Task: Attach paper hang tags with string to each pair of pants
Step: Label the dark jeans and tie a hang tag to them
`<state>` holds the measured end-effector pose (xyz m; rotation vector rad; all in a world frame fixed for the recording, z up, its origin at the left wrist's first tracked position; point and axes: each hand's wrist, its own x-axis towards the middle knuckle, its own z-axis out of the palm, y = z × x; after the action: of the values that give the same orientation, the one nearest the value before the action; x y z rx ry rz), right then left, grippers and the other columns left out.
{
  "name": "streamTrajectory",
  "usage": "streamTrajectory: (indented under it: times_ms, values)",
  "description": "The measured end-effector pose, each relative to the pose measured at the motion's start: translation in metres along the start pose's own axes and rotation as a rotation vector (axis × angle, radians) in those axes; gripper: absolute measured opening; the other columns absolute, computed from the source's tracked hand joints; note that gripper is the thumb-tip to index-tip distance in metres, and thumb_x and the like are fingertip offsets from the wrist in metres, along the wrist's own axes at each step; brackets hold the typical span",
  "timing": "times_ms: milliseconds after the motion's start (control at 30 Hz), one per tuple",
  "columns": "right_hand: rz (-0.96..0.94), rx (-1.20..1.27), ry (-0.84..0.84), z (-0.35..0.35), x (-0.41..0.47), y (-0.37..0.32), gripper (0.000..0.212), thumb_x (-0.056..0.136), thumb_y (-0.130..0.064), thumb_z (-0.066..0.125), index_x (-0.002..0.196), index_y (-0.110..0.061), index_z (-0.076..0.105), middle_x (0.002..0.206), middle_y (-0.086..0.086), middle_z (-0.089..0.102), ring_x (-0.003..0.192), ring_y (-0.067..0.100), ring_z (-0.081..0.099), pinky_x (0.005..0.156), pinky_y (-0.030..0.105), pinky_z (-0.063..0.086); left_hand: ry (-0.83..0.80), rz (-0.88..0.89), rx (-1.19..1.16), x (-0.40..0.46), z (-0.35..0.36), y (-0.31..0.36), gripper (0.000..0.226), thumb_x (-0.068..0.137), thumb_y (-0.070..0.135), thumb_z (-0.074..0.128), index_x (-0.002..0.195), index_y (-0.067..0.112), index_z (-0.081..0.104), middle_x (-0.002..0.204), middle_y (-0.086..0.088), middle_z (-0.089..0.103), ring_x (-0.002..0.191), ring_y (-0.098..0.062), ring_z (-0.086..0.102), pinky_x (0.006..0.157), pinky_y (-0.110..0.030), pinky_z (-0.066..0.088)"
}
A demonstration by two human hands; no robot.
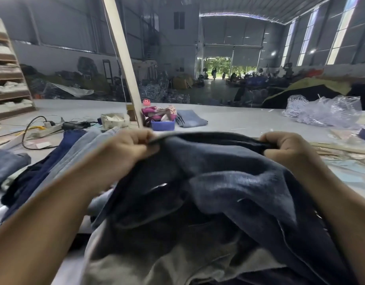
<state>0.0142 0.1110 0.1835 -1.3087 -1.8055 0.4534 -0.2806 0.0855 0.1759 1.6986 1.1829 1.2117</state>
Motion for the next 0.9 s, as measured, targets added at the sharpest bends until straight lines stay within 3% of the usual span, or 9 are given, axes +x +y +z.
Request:
streamTrajectory:
  times_ms: [133,267,367,500,567,633,700,800,900]
  values:
    - [0.079,-0.137,-0.337,0.017,0.014,0.002,0.025,0.091,-0.004,0.061,0.073,-0.022,0.063,0.088,0.01,0.066,0.098,0.036,0.064,0.089,0.043,0.05,0.141,0.196,0.071,0.02,0.012,0.034,0.019,0.095,0.008,0.059,0.08,0.018,0.066,0.073,-0.002,0.064,0.068,-0.015,0.056,0.06,-0.03,0.043]
    - [-0.356,0.193,0.112,-0.011,-0.001,-0.028,0.032,0.076,-0.005,0.063,0.086,-0.033,0.074,0.092,-0.005,0.073,0.091,0.012,0.067,0.087,0.024,0.054,0.193,0.315,0.189,0.036,0.024,0.049,0.012,0.089,0.02,0.06,0.078,0.017,0.062,0.072,0.0,0.062,0.069,-0.018,0.055,0.066,-0.042,0.044]
    - [-0.364,0.648,-0.033,-0.028,-0.012,-0.058,0.027,0.074,-0.024,0.064,0.098,-0.026,0.076,0.102,0.0,0.074,0.097,0.014,0.07,0.092,0.037,0.055,0.174,0.359,0.204,0.042,0.033,0.051,0.011,0.085,0.026,0.059,0.076,0.023,0.062,0.068,0.008,0.059,0.067,-0.016,0.053,0.066,-0.041,0.043]
    - [-0.357,-0.142,-0.224,0.004,-0.032,-0.076,0.088,0.054,-0.073,0.068,0.134,-0.051,0.037,0.123,-0.033,0.046,0.107,-0.011,0.051,0.084,0.012,0.043,0.055,0.312,0.113,0.04,0.04,0.037,0.015,0.084,0.036,0.062,0.074,0.026,0.065,0.068,0.006,0.062,0.063,-0.014,0.054,0.061,-0.036,0.042]
    - [-0.332,-0.407,-0.215,0.019,-0.033,-0.068,0.109,0.057,-0.068,0.069,0.145,-0.048,0.008,0.133,-0.029,0.024,0.118,-0.007,0.03,0.088,0.011,0.028,-0.004,0.229,0.101,0.036,0.037,0.023,0.02,0.083,0.042,0.061,0.073,0.027,0.067,0.066,0.001,0.063,0.062,-0.014,0.055,0.059,-0.036,0.043]
    - [-0.28,-0.497,-0.25,0.029,-0.03,-0.062,0.094,0.072,-0.04,0.071,0.147,-0.038,0.014,0.138,-0.016,0.032,0.117,0.007,0.036,0.08,0.015,0.032,-0.029,0.15,0.157,0.029,0.033,0.01,0.025,0.082,0.047,0.06,0.078,0.023,0.068,0.072,-0.009,0.065,0.068,-0.018,0.058,0.062,-0.042,0.046]
    - [-0.31,-0.511,-0.159,0.033,-0.027,-0.056,0.056,0.076,-0.013,0.06,0.128,-0.03,0.048,0.115,-0.005,0.061,0.095,0.016,0.052,0.061,0.016,0.037,-0.115,0.077,0.153,0.02,0.025,-0.003,0.03,0.079,0.05,0.064,0.086,0.022,0.069,0.079,-0.005,0.07,0.074,-0.017,0.064,0.067,-0.04,0.049]
    - [-0.3,-0.455,0.035,0.032,-0.027,-0.051,0.036,0.07,-0.002,0.056,0.097,-0.024,0.064,0.082,-0.002,0.066,0.076,0.019,0.056,0.058,0.03,0.047,-0.306,-0.057,0.26,-0.002,0.015,-0.018,0.038,0.068,0.051,0.076,0.099,0.028,0.069,0.095,0.003,0.074,0.088,-0.016,0.071,0.079,-0.039,0.057]
    - [-0.3,-0.378,0.143,0.028,-0.031,-0.048,0.034,0.065,0.003,0.059,0.086,-0.023,0.065,0.072,-0.006,0.06,0.071,0.014,0.053,0.059,0.031,0.047,-0.122,0.003,0.719,-0.025,0.02,-0.038,0.036,0.064,0.06,0.063,0.092,0.038,0.063,0.088,0.015,0.065,0.082,-0.004,0.062,0.077,-0.037,0.053]
